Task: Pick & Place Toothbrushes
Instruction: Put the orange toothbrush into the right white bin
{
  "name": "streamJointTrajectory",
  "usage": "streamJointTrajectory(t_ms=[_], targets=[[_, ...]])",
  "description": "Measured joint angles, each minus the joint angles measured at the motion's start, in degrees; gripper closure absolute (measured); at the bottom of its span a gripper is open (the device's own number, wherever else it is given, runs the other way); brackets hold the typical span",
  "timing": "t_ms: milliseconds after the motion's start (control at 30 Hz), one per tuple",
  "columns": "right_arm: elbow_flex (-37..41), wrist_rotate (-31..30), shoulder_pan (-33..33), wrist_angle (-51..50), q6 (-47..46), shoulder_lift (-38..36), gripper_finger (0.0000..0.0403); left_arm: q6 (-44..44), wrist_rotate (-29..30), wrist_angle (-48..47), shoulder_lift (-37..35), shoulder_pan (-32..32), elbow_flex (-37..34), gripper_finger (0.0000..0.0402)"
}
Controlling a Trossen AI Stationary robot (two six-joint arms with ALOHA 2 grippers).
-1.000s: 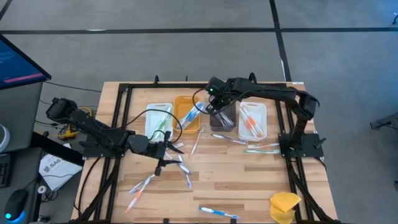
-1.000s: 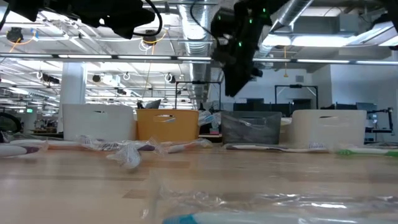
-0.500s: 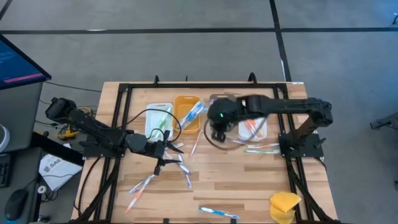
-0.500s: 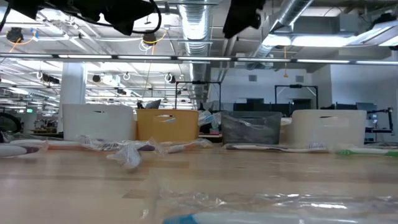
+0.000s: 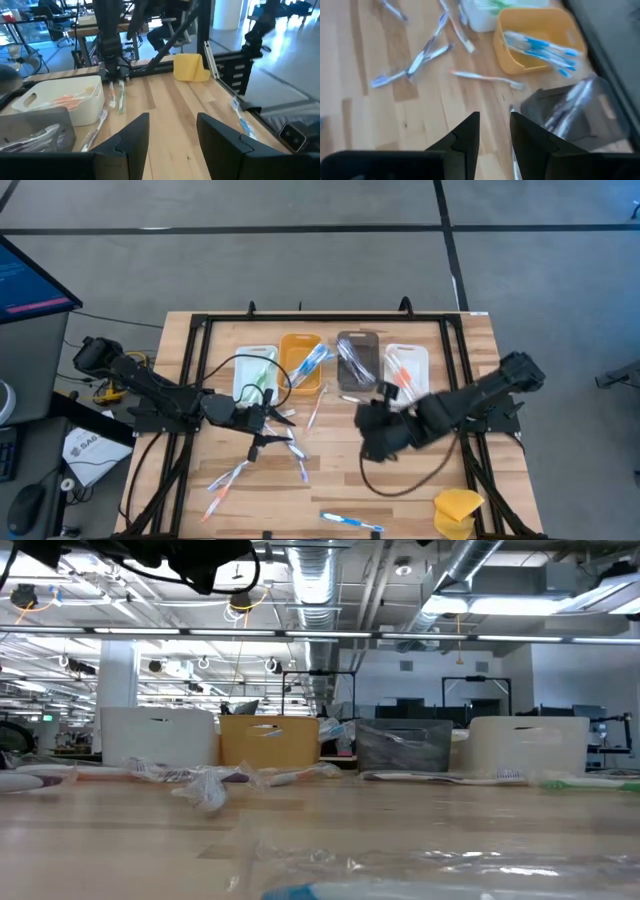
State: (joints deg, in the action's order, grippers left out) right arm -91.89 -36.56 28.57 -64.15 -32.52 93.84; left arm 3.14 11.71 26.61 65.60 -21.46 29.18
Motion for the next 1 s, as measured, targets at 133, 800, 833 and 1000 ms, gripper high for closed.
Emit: streamJointTrajectory(t_ms=[133, 800, 833, 1000], targets=[[1.83, -5.57, 6.39, -3.74, -8.22, 0.21, 0.0301, 1.05, -0.08, -4.23, 0.00, -0.71, 1.68, 0.0243], [12.61, -19.61, 16.68, -15.03, -26.70, 0.17, 0.0301, -24.29, -6.59, -47.28, 0.00, -7.14, 17.63, 0.0244], [13.01, -19.60, 16.70, -15.03, -26.93, 0.17, 0.0301, -26.88, -7.73, -48.30, 0.00, -7.85, 17.63, 0.0244], [14.03, -19.59, 16.68, -15.14, -28.91, 0.17, 0.0301, -35.21, -7.76, -49.64, 0.02, -11.72, 17.63, 0.0244]])
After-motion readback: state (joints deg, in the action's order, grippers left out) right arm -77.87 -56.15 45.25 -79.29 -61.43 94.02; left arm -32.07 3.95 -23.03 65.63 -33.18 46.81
